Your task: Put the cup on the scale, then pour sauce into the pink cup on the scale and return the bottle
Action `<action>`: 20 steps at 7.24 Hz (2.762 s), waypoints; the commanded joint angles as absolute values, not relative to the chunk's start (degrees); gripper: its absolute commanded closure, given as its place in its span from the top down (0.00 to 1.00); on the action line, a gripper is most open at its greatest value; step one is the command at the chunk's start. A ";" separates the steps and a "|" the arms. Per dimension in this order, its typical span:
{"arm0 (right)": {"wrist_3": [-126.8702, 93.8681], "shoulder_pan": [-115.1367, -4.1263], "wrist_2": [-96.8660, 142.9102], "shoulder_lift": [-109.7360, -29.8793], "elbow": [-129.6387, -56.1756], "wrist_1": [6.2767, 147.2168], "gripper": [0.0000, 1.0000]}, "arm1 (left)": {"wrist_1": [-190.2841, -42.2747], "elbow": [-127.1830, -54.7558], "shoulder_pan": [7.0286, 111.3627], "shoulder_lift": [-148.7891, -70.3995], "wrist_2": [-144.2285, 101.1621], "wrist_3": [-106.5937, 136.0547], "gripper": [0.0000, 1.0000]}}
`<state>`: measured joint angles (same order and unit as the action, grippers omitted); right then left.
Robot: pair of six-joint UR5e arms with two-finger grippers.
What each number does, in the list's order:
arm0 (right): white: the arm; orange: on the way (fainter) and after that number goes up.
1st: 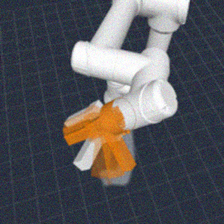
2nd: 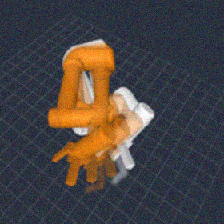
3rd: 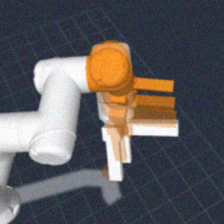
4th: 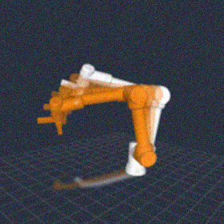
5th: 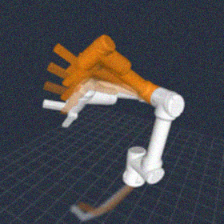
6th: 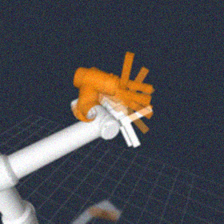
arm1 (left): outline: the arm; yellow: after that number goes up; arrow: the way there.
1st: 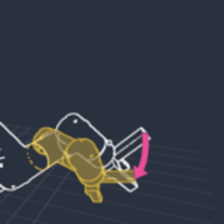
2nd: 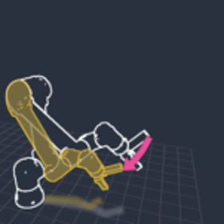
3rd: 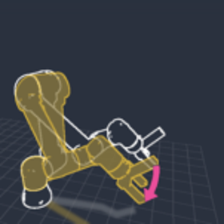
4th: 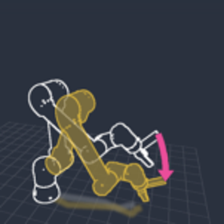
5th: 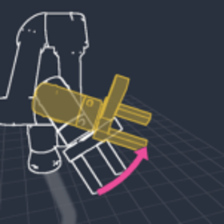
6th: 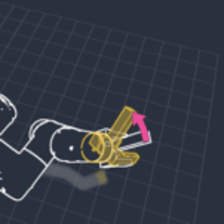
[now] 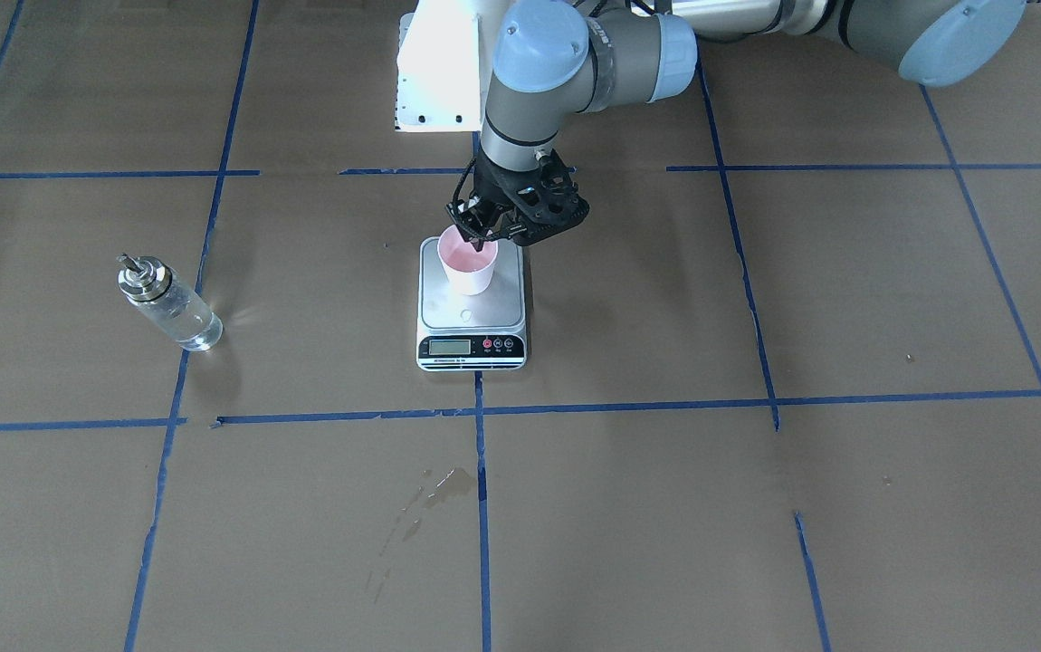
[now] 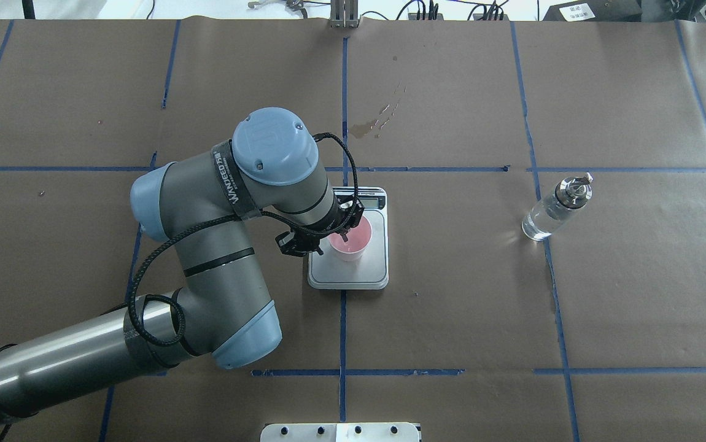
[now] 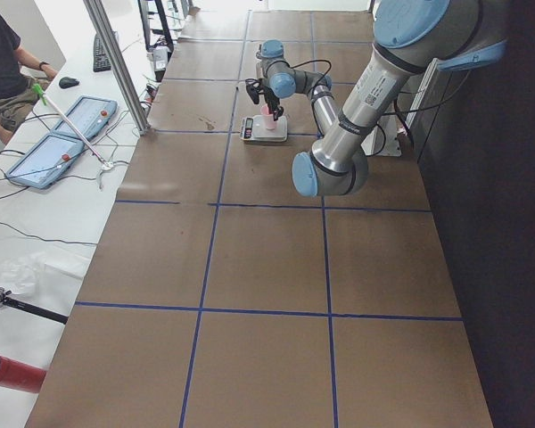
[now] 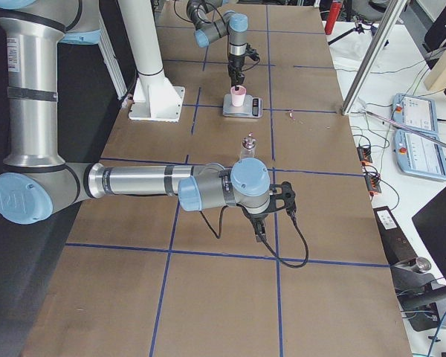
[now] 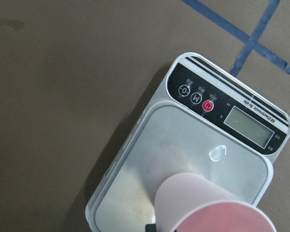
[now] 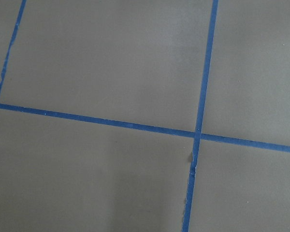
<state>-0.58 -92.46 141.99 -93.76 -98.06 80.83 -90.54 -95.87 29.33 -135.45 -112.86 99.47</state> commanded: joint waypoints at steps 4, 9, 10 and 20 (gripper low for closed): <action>-10.34 -91.42 141.94 -99.30 -119.90 95.75 1.00 | -90.18 -102.30 33.56 -134.04 -118.12 95.64 1.00; -66.91 -55.12 121.38 -100.63 -139.75 84.74 1.00 | -90.17 -106.34 43.93 -128.24 -121.99 83.15 1.00; -72.80 -46.32 111.02 -101.16 -139.92 82.90 1.00 | -90.09 -107.04 44.82 -127.45 -121.99 82.01 1.00; -86.66 -16.70 56.03 -98.89 -122.81 70.75 1.00 | -89.38 -111.54 70.73 -99.24 -123.31 15.08 1.00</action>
<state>-86.61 -17.23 60.47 -100.79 -126.05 70.73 -89.35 -112.52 67.88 -101.16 -123.30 23.22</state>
